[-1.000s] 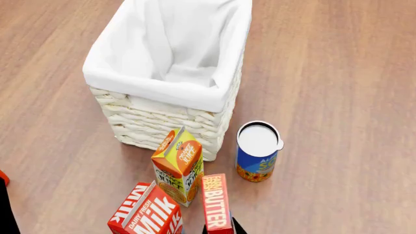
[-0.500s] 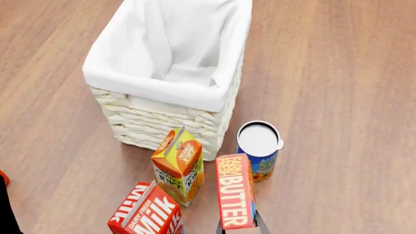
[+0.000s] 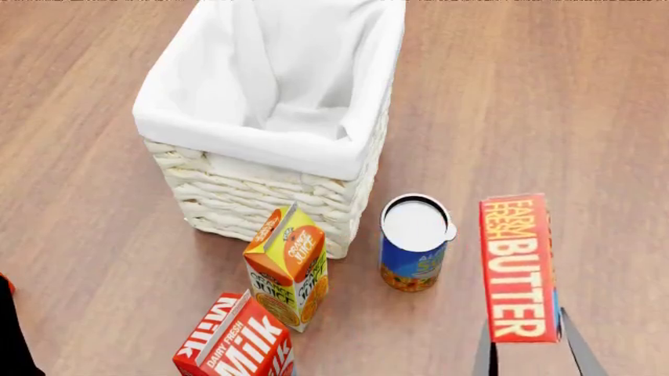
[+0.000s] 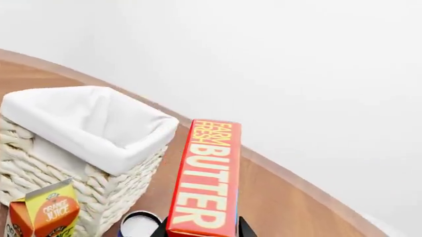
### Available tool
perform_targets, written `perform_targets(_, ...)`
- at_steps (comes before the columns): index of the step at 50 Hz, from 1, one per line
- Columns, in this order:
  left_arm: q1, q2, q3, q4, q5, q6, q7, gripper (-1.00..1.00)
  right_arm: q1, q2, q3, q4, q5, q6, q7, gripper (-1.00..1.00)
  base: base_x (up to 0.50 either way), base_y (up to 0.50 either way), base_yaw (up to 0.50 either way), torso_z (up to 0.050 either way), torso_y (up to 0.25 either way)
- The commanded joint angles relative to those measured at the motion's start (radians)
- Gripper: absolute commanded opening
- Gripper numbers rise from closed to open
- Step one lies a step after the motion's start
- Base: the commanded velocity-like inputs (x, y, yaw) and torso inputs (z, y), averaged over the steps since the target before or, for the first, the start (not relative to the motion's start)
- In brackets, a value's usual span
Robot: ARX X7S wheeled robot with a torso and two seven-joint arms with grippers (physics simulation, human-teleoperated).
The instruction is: Pick up the butter and put it in the basket.
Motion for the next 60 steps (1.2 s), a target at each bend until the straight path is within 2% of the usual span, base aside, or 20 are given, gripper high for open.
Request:
perform_targets(1,-0.006,0.0,0.001,-0.006,-0.001,0.003,-0.003,1.0,0.653,0.069,-0.514,-0.026,0.115,-0.121,0.074,-1.0,0.0,0.0,0.0,0.0,0.0)
perform_targets(7,-0.005,0.0,0.003,-0.007,0.001,0.005,-0.004,1.0,0.911,0.034,-0.706,-0.026,0.2,-0.161,0.074,-1.0,0.0,0.0,0.0,0.0,0.002)
perform_targets(10,-0.004,0.0,0.003,-0.008,0.001,0.007,-0.004,1.0,1.015,0.0,-0.759,-0.026,0.274,-0.173,0.074,-1.0,0.0,0.0,0.0,0.0,0.0)
perform_targets(17,-0.007,-0.001,0.004,-0.015,0.001,0.011,-0.002,1.0,1.014,0.012,-0.514,0.029,0.508,-0.045,-0.076,-1.0,0.0,0.0,0.0,0.0,0.001)
perform_targets(30,-0.004,-0.004,0.001,-0.015,-0.003,0.013,-0.007,1.0,0.986,0.021,-0.339,0.24,0.662,-0.057,-0.35,-1.0,0.0,0.0,0.0,0.0,0.001)
perform_targets(44,-0.007,-0.005,0.003,-0.022,-0.003,0.017,-0.006,1.0,1.002,-0.151,-0.154,0.483,0.886,0.047,-0.533,-1.0,0.0,0.0,0.0,0.001,0.001)
perform_targets(60,-0.012,-0.005,0.006,-0.028,-0.006,0.018,-0.011,1.0,1.0,-0.304,0.013,0.742,0.979,0.185,-0.683,-1.0,0.0,0.0,0.0,0.001,0.001)
